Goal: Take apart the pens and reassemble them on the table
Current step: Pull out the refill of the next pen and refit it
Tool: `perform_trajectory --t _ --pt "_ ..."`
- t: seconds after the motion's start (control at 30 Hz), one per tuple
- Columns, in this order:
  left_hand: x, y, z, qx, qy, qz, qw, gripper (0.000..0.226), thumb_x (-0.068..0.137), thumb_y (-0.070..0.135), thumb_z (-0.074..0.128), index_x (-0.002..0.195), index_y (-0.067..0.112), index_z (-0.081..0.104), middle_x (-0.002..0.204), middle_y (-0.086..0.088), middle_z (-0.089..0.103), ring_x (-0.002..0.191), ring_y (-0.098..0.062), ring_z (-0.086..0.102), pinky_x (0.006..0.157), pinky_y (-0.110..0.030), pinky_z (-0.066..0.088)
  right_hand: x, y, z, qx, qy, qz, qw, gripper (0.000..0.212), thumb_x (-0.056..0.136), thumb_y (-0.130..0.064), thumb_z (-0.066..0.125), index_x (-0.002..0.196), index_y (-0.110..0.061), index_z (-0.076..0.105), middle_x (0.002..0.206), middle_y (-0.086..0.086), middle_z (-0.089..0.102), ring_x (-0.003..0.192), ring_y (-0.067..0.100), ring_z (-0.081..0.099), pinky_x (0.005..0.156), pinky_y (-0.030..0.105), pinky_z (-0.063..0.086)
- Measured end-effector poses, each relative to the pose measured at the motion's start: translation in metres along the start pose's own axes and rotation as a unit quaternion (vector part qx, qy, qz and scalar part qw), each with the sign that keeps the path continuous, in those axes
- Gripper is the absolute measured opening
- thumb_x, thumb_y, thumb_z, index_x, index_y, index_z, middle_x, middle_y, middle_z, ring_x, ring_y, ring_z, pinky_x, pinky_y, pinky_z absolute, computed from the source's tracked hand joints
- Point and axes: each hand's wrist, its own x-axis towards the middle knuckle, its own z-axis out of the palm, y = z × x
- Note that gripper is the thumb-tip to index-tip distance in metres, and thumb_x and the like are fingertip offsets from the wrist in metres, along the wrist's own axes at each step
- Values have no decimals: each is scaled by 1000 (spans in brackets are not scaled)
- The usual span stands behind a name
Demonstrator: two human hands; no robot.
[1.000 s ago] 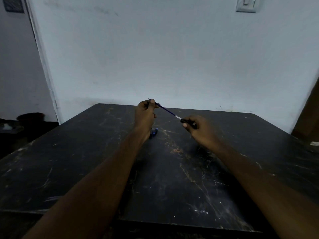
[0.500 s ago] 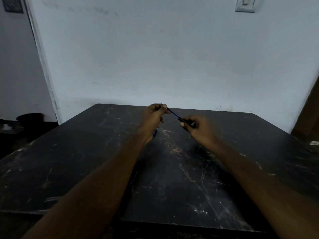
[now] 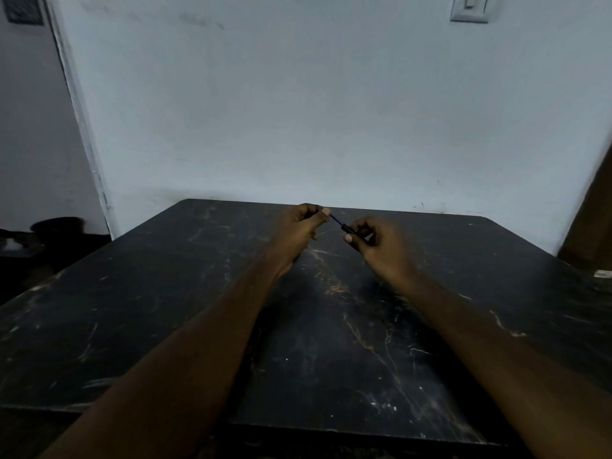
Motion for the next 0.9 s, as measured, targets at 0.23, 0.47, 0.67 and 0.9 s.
perform_trajectory --t 0.23,0.47,0.67,0.9 --pt "1 -6 0 17 -16 19 1000 15 92 30 63 81 21 69 68 15 67 52 8 53 49 -9 40 0 5 7 21 -21 2 1000 12 89 -26 65 80 -34 63 74 -10 69 75 14 67 73 42 56" --pt "5 -1 -9 50 -31 9 998 18 91 37 62 96 22 70 90 9 70 68 7 60 56 -8 45 3 7 8 57 -17 21 998 17 93 -32 59 76 -37 60 75 -12 71 77 11 68 73 44 56" --pt "12 -18 -33 279 2 -32 960 17 89 35 65 94 19 67 99 -4 70 82 -15 62 81 -35 51 3 7 4 68 0 21 997 21 95 -26 57 75 -31 61 75 -7 69 70 13 62 73 38 49" --pt "9 -31 -42 548 22 27 836 28 73 62 65 79 35 69 107 3 64 108 -22 55 97 -45 39 2 7 2 60 -3 16 998 21 95 -28 57 74 -34 60 74 -12 67 69 3 60 66 28 45"
